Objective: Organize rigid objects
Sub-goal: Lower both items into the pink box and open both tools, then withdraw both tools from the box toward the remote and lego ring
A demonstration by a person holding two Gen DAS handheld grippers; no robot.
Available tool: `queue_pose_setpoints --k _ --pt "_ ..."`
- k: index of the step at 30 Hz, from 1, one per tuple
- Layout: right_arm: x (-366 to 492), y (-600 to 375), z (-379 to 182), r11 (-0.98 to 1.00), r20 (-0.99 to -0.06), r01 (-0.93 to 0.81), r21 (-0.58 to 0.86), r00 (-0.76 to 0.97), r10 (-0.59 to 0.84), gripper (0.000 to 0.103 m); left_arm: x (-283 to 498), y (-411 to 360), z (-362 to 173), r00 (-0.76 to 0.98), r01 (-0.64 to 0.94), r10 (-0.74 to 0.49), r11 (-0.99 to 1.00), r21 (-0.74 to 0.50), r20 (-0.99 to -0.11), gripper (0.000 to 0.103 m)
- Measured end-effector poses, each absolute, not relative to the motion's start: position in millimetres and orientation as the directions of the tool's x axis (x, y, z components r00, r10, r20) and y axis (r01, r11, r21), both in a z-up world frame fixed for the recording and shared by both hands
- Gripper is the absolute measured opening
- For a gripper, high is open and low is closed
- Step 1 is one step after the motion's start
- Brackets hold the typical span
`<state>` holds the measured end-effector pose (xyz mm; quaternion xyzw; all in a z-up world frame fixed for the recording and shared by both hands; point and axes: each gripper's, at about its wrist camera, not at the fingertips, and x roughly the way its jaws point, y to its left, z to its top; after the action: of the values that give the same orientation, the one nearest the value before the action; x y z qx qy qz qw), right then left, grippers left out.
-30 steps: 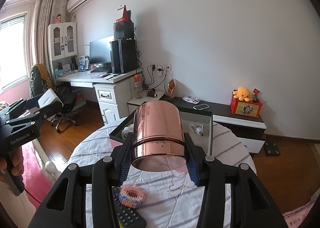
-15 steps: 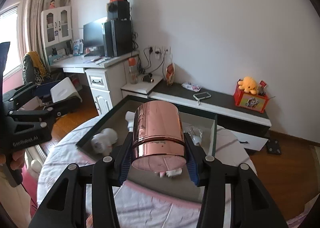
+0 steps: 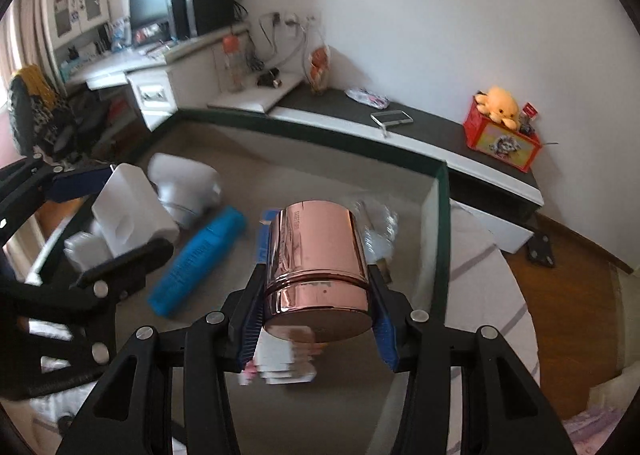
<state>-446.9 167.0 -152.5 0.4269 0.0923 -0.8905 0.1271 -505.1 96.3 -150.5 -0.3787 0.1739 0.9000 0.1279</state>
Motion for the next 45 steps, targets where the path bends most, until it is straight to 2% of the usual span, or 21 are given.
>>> queue_pose_setpoints --k 5,9,11,13,17,24,26,35,38,45 --pt "-452.3 168.6 -160.0 -0.951 -0.806 0.300 -0.069 -0.579 -0.124 0.049 -508.9 109.8 -165.7 -0.654 -0.369 0.059 -0.895 0.250 -0.755 0.069" --pt "-451.4 170.1 -158.3 -0.958 -0.802 0.275 -0.074 -0.588 -0.107 0.049 -512.8 108.3 -169.5 -0.636 -0.354 0.065 -0.910 0.216 -0.769 0.069" --pt "-448.5 173.2 -155.2 -0.962 -0.796 0.266 -0.062 -0.595 -0.113 0.049 -507.5 108.1 -164.8 -0.650 -0.354 0.081 -0.912 0.207 -0.756 0.073" --pt "-445.4 174.3 -150.1 -0.964 -0.787 0.258 -0.058 -0.606 -0.115 0.054 -501.8 104.2 -157.6 -0.662 -0.355 0.098 -0.914 0.196 -0.743 0.085" --pt "-431.1 176.8 -133.9 -0.967 -0.759 0.252 -0.046 -0.638 -0.130 0.066 -483.3 91.4 -141.0 -0.694 -0.345 0.125 -0.922 0.175 -0.709 0.092" --pt "-386.4 172.6 -100.1 -0.962 -0.693 0.273 -0.024 -0.698 -0.181 0.071 -435.0 56.4 -112.1 -0.759 -0.264 0.113 -0.954 0.145 -0.641 0.096" --pt "-371.8 171.7 -90.4 -0.961 -0.668 0.278 -0.015 -0.718 -0.197 0.079 -413.3 45.0 -100.8 -0.783 -0.241 0.120 -0.963 0.121 -0.610 0.099" --pt "-294.0 160.9 -52.4 -0.953 -0.543 0.304 0.018 -0.797 -0.265 0.082 -318.1 6.6 -60.7 -0.881 -0.138 0.096 -0.989 0.057 -0.463 0.103" --pt "-264.3 156.0 -45.5 -0.953 -0.494 0.301 0.019 -0.826 -0.271 0.083 -288.1 -6.4 -55.8 -0.893 -0.117 0.097 -0.993 0.020 -0.440 0.103" --pt "-208.8 146.7 -45.7 -0.959 -0.445 0.282 0.010 -0.858 -0.257 0.083 -227.2 -32.1 -49.2 -0.921 -0.053 0.057 -0.998 -0.019 -0.386 0.103"
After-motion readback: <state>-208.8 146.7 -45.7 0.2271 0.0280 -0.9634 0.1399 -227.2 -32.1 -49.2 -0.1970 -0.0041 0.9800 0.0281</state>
